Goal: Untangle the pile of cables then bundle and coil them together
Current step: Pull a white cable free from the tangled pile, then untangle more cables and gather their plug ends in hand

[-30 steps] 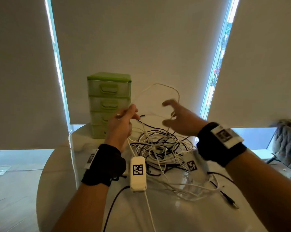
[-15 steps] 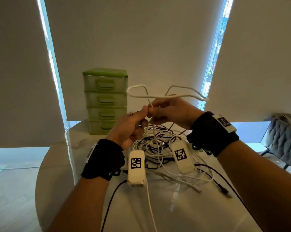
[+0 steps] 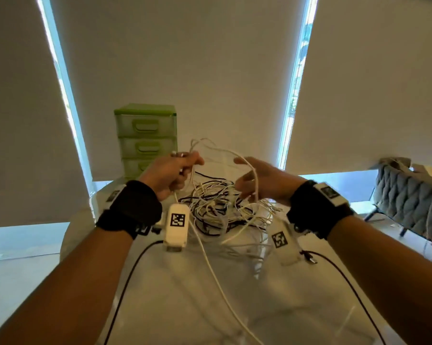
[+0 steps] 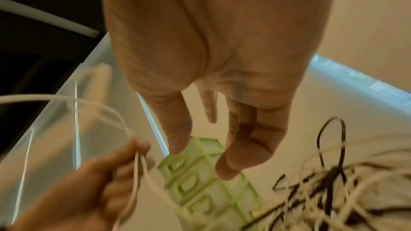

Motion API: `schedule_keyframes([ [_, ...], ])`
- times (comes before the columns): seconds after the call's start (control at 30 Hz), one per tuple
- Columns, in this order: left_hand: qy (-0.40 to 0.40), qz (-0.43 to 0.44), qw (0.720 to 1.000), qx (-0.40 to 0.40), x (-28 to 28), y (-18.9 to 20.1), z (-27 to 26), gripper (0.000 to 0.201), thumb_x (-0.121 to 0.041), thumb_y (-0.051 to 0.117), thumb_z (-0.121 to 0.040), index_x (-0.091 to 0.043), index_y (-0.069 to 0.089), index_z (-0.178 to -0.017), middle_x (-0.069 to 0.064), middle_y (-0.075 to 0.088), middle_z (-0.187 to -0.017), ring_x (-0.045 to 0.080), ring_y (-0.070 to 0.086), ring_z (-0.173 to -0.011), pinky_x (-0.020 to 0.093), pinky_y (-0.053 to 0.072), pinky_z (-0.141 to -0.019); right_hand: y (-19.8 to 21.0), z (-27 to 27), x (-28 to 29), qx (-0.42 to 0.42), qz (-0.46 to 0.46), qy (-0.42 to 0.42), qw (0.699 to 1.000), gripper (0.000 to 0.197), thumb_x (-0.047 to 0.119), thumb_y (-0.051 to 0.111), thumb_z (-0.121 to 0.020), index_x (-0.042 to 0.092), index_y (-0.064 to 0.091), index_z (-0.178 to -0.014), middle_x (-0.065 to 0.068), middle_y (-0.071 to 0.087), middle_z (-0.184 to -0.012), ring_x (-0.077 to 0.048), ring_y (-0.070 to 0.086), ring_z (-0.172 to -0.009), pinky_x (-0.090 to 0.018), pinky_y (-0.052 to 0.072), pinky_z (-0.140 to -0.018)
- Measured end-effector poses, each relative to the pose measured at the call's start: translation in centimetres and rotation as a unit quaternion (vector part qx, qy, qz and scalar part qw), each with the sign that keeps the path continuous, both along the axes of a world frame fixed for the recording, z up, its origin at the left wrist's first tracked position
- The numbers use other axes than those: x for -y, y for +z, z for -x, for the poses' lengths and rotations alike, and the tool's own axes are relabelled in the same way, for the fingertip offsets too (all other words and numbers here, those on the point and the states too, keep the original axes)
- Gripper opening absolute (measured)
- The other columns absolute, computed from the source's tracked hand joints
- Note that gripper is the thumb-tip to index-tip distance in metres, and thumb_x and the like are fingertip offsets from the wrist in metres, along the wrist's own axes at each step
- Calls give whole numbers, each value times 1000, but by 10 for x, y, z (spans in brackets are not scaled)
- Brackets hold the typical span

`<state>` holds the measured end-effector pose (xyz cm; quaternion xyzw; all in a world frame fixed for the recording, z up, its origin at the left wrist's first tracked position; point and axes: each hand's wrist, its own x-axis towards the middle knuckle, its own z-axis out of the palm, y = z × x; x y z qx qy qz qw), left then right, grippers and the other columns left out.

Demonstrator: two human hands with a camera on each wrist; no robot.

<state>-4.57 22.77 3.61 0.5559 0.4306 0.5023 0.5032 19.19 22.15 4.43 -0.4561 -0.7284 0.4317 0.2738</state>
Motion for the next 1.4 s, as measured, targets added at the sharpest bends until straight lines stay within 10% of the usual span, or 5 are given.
schedule_keyframes([
  [0.17,-36,-45,998,19,26,37,-2,26,-23,46,-98,-10,62,-83,-4,35,-50,3,21,-32,19,12,-36,-26,48,0,172,-3,74,982,32,27,62,-93,23,56,-124,-3,61,-71,-10,55,-51,-24,48,-52],
  [0.47,-163,-52,970,-176,81,43,-17,49,0,63,-83,-14,56,-129,-6,42,-58,6,33,-44,18,26,-41,14,1,20,146,-74,-18,986,19,15,56,-96,24,71,-88,5,71,-88,-13,69,-79,-26,50,-69],
  [0.73,-120,-76,978,-153,102,33,-77,27,-20,40,-103,-9,64,-109,-8,34,-53,6,25,-44,17,23,-38,13,-71,73,355,-45,-40,933,53,-8,33,-88,29,71,-90,3,65,-112,-11,58,-100,-24,48,-80],
  [1.0,-215,-133,967,-26,147,33,-152,41,-36,31,-103,-13,49,-76,-7,29,-51,8,24,-44,19,24,-42,2,-62,148,59,70,127,988,30,19,64,-89,30,53,-115,-2,64,-97,-10,54,-68,-21,46,-62],
  [1.4,-294,-57,953,50,165,8,-193,42,-42,29,-101,-15,46,-72,-6,30,-44,12,40,-44,32,52,-69,-74,-176,123,256,140,-188,938,20,27,66,-89,8,68,-83,-10,72,-77,-21,68,-66,-34,58,-78],
])
